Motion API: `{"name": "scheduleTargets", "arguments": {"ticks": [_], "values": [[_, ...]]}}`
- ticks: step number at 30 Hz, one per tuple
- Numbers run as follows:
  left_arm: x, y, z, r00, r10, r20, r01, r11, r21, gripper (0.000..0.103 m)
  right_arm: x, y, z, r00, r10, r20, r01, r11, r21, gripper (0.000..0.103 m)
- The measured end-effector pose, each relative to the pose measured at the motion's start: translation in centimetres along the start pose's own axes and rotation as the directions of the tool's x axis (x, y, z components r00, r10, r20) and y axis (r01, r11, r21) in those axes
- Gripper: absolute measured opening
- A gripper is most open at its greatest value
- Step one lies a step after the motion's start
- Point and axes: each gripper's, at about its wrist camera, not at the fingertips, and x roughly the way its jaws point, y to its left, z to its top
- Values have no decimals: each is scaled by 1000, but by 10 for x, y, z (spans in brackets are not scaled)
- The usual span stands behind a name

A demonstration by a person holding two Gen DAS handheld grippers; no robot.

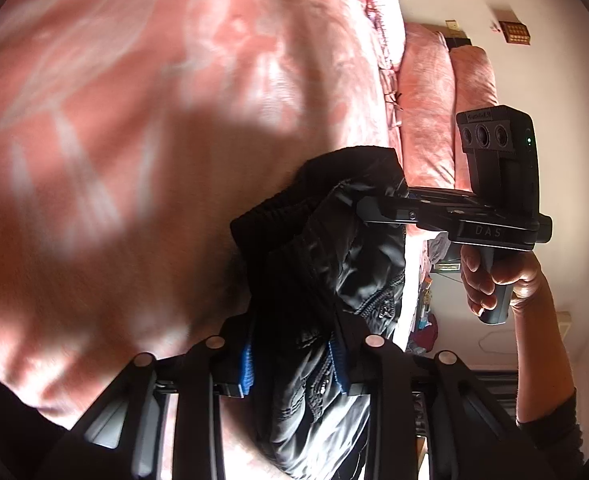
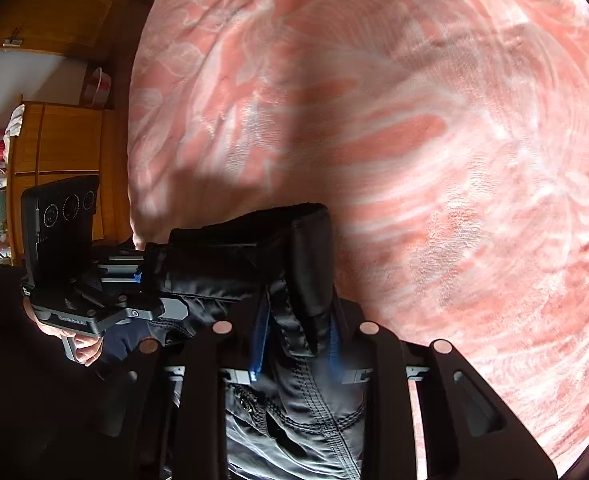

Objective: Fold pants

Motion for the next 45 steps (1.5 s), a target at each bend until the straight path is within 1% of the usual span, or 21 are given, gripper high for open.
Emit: {"name": "scheduleTargets", "arguments": {"ticks": [5, 13, 18, 25, 31, 35, 40, 45], "values": [[-7, -17, -1, 1000, 12, 7, -12, 999, 45, 28, -20, 13, -9, 999, -22, 34, 22, 1000, -7, 22], [-20, -55, -11, 1000, 10, 20, -12, 992, 126, 27, -61, 30, -37, 993, -72, 90, 73, 997, -11, 19], [-29, -85, -23, 1000, 5, 30, -11, 980, 200, 27, -87, 47, -58, 986, -112, 121, 113, 994, -2, 19], [-41, -119, -43, 1000, -11, 27, 3, 962, 273, 27, -117, 68, -94, 971, -167, 172, 166, 986, 22, 19], [-47, -148, -61, 1000, -19, 20, 11, 937, 350, 27, -142, 81, -129, 952, -214, 218, 207, 977, 52, 19], [-50, -173, -76, 1000, -19, 15, 11, 912, 410, 27, -157, 91, -154, 939, -245, 243, 234, 969, 75, 19], [-51, -206, -99, 1000, -18, 3, 14, 873, 488, 27, -176, 100, -190, 918, -280, 281, 259, 960, 111, 18], [-50, -234, -125, 1000, -21, -12, 24, 830, 557, 27, -190, 106, -227, 898, -304, 319, 266, 951, 157, 18]]}}
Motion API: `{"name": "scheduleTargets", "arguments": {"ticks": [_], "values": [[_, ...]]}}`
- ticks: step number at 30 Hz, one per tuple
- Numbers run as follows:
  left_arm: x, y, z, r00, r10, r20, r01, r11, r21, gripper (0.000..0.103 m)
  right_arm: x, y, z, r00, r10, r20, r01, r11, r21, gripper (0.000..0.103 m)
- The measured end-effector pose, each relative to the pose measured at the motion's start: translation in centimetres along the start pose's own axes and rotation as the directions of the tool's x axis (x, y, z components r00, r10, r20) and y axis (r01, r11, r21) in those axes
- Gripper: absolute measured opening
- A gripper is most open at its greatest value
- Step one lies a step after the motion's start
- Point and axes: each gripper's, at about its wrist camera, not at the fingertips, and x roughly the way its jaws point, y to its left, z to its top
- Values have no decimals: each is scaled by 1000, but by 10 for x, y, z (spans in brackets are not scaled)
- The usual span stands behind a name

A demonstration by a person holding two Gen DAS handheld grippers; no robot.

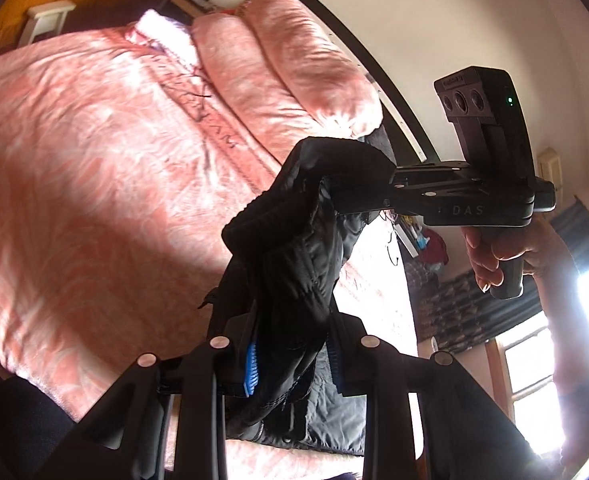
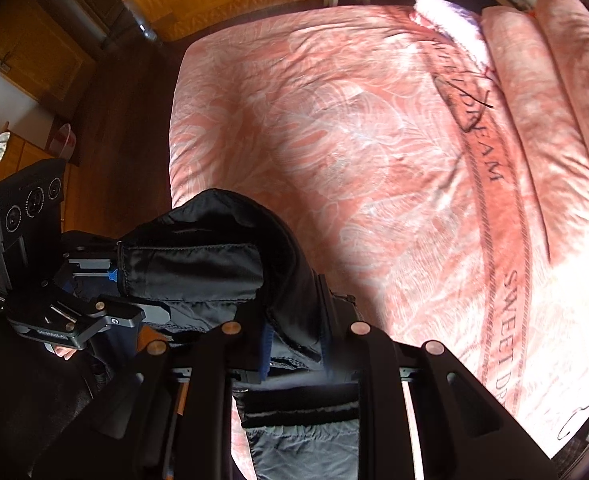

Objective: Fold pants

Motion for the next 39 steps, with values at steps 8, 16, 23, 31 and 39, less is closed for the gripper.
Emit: {"name": "scheduleTargets", "arguments": {"ticks": [8, 16, 23, 31, 39], "values": [[9, -53, -11, 1000, -13, -27, 16, 994, 110, 27, -35, -13, -49, 998, -24, 61, 20, 998, 62, 17], [22, -96, -23, 998, -32, -62, 44, 979, 200, 27, -59, -25, -96, 993, -42, 110, 28, 992, 123, 17], [37, -130, -37, 994, -41, -101, 67, 959, 276, 27, -74, -37, -137, 988, -51, 148, 25, 984, 175, 16], [57, -168, -59, 986, -50, -159, 104, 931, 349, 27, -87, -51, -188, 983, -65, 173, 23, 972, 234, 16], [79, -197, -83, 976, -56, -210, 138, 906, 400, 27, -94, -61, -235, 979, -82, 187, 27, 959, 281, 16]]}}
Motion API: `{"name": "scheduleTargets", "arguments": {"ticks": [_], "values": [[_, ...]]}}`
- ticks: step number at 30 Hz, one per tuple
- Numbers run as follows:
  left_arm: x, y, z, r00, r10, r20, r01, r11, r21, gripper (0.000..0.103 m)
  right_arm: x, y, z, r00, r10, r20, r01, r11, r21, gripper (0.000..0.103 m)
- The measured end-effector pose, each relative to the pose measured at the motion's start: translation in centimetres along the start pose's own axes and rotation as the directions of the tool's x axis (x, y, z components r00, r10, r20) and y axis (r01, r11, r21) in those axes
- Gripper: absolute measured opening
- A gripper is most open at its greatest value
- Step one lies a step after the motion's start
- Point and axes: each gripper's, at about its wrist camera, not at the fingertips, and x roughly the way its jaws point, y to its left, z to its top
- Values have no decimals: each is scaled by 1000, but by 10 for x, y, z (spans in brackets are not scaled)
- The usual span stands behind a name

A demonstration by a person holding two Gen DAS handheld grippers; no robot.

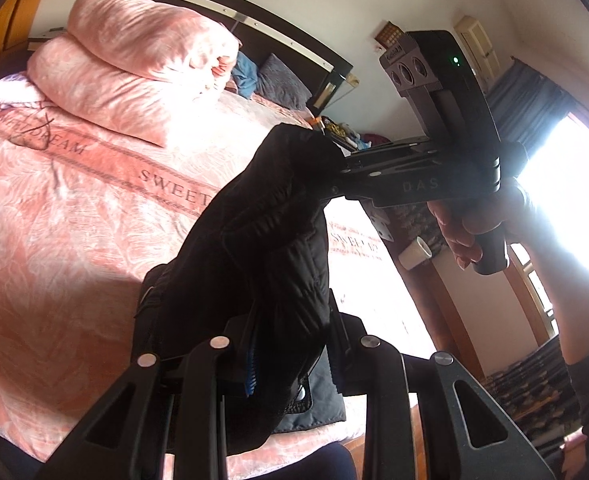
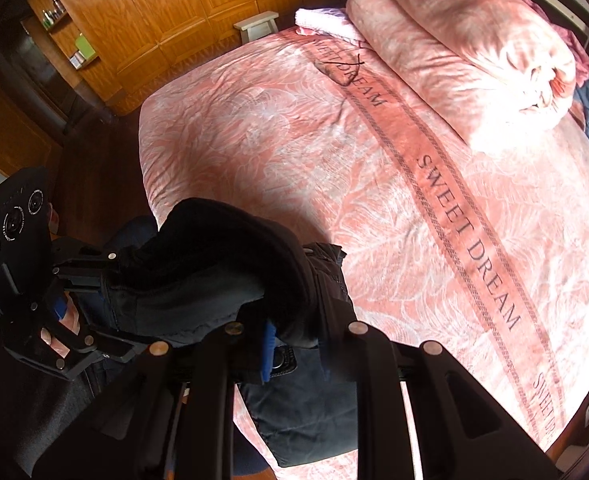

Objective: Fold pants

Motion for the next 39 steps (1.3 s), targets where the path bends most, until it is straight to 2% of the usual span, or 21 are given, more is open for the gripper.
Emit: {"name": "scheduleTargets", "arguments": {"ticks": [11, 22, 39], "values": [[44, -38, -16, 996, -14, -85, 21, 997, 75, 27, -9, -33, -59, 999, -16, 28, 14, 999, 52, 16], [95, -75, -42, 984, -4, -180, 30, 989, 144, 27, -3, -70, -123, 999, -5, 48, -1, 992, 127, 14], [148, -100, -71, 960, 36, -277, 22, 979, 202, 27, 22, -110, -185, 998, 24, 62, -35, 980, 195, 14]]}}
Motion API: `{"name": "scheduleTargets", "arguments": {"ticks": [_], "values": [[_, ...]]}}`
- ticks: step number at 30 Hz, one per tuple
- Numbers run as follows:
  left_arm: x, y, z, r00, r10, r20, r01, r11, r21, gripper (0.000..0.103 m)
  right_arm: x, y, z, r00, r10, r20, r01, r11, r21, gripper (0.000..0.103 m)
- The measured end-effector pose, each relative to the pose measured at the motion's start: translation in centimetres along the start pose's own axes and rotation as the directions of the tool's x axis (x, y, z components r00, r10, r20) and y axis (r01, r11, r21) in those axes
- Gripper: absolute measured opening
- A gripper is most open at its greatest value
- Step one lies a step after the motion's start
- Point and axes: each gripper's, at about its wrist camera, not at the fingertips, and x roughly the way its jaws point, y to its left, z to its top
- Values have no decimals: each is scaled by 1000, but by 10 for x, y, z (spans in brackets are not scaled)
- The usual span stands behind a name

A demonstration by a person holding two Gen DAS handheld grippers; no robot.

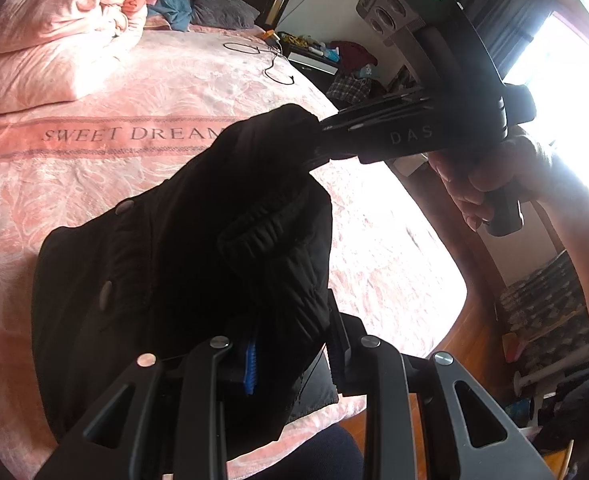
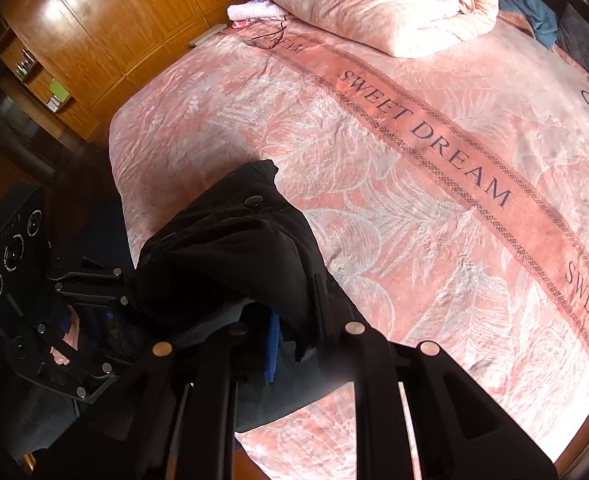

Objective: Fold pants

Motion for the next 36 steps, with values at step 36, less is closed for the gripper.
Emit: {"name": "scheduleTargets", "arguments": {"ticks": [36], "values": [[99, -13, -17, 980, 85, -182, -73, 995, 70, 36, 53, -67, -100, 997, -4, 71, -6, 990, 142, 23]]}}
